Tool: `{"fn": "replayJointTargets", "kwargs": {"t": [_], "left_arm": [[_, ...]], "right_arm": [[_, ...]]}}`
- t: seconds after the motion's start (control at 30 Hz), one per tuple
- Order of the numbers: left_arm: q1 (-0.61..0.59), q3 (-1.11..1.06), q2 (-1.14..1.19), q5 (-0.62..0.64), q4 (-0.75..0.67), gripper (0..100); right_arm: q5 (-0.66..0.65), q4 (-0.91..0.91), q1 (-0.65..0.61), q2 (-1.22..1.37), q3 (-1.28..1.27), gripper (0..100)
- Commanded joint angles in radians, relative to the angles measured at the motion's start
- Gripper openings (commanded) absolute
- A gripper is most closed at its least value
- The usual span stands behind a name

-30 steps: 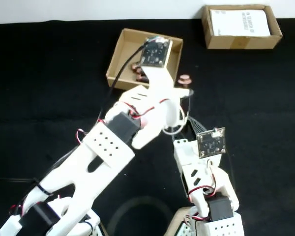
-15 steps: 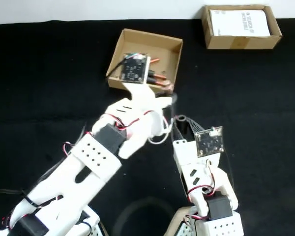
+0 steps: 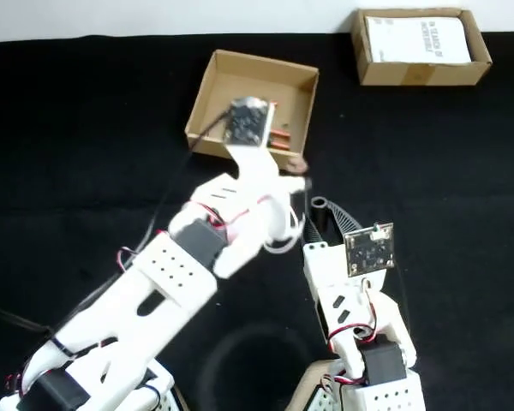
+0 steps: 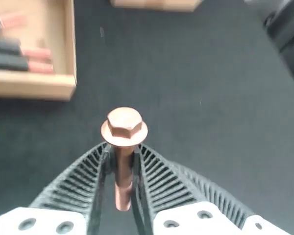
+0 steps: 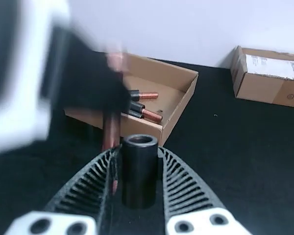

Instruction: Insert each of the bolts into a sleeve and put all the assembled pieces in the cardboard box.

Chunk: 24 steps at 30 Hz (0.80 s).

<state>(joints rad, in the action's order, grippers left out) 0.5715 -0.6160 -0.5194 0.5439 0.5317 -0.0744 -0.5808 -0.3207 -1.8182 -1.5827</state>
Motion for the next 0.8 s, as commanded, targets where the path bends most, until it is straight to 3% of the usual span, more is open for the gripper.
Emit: {"fn": "replayJointTargets", "kwargs": {"t": [0.0, 0.17, 0.47, 0.77], "left_arm": [[-0.053, 0.102, -0.021, -0.066, -0.028, 1], [-0.085, 0.168, -0.021, -0.084, -0.026, 1], [0.038, 0.185, -0.019, -0.077, -0.026, 1], [0.041, 0.186, 0.058, -0.077, -0.031, 1]], "right_arm": [[-0.003, 0.001, 0.001, -0.005, 0.028, 0.6], [-0.003, -0.001, 0.001, -0.005, 0.027, 0.6], [-0.003, -0.001, -0.004, -0.005, 0.027, 0.6], [-0.003, 0.002, -0.004, -0.005, 0.027, 0.6]]}}
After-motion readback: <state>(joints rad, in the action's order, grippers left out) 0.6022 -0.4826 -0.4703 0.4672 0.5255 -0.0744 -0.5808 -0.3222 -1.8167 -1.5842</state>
